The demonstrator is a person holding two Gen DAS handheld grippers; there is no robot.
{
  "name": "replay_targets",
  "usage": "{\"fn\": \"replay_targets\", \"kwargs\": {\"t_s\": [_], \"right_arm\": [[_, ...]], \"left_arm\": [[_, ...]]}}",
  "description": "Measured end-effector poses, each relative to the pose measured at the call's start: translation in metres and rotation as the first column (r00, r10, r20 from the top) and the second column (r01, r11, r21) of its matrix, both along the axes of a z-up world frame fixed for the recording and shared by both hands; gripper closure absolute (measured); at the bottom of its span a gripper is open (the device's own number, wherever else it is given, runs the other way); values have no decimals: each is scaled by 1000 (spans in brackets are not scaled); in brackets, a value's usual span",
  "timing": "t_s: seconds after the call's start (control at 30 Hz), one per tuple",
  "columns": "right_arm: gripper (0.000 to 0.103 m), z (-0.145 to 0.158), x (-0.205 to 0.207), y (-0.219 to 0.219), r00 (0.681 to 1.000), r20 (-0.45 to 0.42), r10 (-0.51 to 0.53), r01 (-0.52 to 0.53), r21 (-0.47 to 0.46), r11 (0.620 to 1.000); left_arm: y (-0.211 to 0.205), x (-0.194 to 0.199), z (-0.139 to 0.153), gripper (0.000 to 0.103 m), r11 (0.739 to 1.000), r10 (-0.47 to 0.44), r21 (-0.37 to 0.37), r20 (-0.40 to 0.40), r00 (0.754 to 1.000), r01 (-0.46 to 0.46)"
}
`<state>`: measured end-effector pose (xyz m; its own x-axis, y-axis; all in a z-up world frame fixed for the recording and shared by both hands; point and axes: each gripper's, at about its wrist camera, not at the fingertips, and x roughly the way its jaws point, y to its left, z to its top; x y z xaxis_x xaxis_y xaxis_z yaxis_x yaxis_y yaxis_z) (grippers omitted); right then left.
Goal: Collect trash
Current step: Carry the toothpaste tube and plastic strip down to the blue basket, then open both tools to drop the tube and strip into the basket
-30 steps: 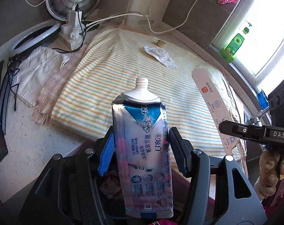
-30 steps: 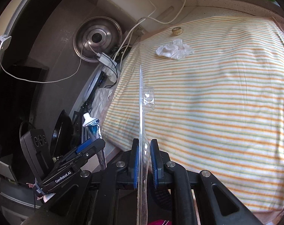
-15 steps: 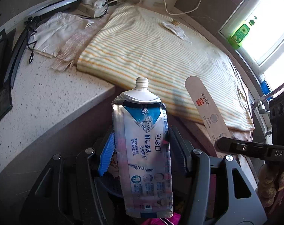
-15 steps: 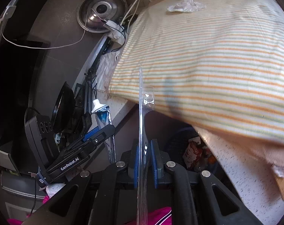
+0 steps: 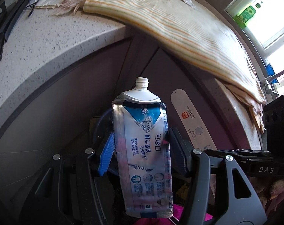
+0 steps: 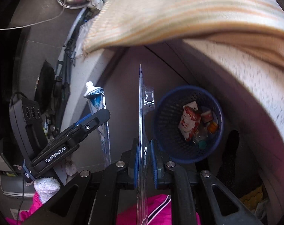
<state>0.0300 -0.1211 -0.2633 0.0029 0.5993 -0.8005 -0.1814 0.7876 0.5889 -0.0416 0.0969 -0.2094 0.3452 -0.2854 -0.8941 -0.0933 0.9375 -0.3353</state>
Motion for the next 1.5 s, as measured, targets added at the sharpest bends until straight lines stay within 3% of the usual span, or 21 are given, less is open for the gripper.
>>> {"fn": "replay_targets", "kwargs": {"t_s": [0.17,0.7,0.93,1.03,1.1,1.5], "right_arm": [[93,-25,-8,-4,999,-38,-5,3,-58,998],[93,-80,-13,9,999,-50,22,-33,-223,974],[92,-91,-5,13,999,-46,25,-36,-262,964],[85,-90,-2,14,999,-24,40,-45,-289,956],[68,-88,-2,15,999,-10,41,-42,-304,952],[68,-88,-3,11,999,-11,40,-41,-312,949]], "left_arm": [[-6,-6,-25,45,1000,-18,3,-50,999,18],[-20,-4,-82,45,998,-49,36,-157,986,55],[-31,7,-85,45,997,-47,57,-172,984,58],[-31,9,-82,44,996,-37,70,-182,983,50],[-27,8,-80,43,996,-30,75,-184,982,45],[-19,2,-79,40,996,-11,85,-179,984,27]]}}
